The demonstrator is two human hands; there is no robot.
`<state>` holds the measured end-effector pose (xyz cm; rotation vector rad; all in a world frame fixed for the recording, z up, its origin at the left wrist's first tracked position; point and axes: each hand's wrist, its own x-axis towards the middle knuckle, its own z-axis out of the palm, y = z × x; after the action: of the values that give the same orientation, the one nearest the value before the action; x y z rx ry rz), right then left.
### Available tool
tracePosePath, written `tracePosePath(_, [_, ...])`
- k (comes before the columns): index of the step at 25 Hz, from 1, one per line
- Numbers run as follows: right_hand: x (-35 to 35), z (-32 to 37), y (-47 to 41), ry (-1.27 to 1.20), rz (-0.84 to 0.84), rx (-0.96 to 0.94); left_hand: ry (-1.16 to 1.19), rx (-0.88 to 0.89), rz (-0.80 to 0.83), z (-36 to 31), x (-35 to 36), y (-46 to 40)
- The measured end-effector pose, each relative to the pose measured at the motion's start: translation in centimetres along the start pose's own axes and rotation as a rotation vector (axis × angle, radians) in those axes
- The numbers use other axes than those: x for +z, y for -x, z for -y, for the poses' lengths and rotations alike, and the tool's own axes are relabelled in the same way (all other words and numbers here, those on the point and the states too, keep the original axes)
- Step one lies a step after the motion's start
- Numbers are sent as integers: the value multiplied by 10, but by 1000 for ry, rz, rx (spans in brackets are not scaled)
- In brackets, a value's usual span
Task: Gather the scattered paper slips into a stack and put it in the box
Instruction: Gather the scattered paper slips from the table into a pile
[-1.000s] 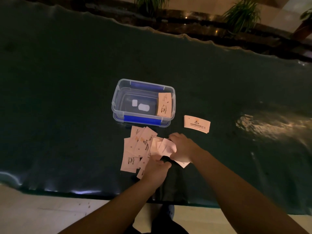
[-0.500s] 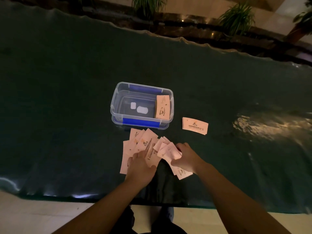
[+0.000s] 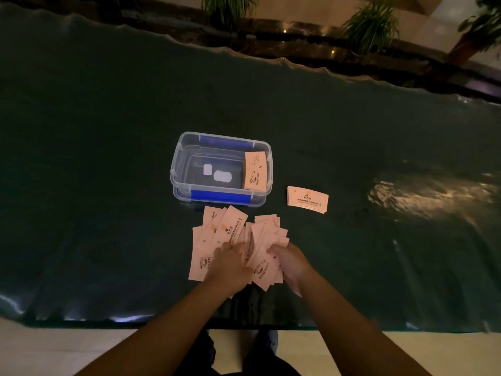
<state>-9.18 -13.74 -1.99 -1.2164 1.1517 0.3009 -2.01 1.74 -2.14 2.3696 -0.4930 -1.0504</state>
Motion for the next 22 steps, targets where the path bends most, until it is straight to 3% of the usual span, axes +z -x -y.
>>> tracePosePath(10, [-5,-12,-2,-50,-60,19,27,92,84,-1,13,5])
tracePosePath(14, [-18,-16,-2,-133,-96,18,119,58,-42,9,17,10])
tracePosePath(18, [-30,-18,-2,-159,-103,38,3,45,-100,12,22,12])
tracePosePath(22, [-36,-18,2,-151,-106,21,-297,61,-141,2,33,11])
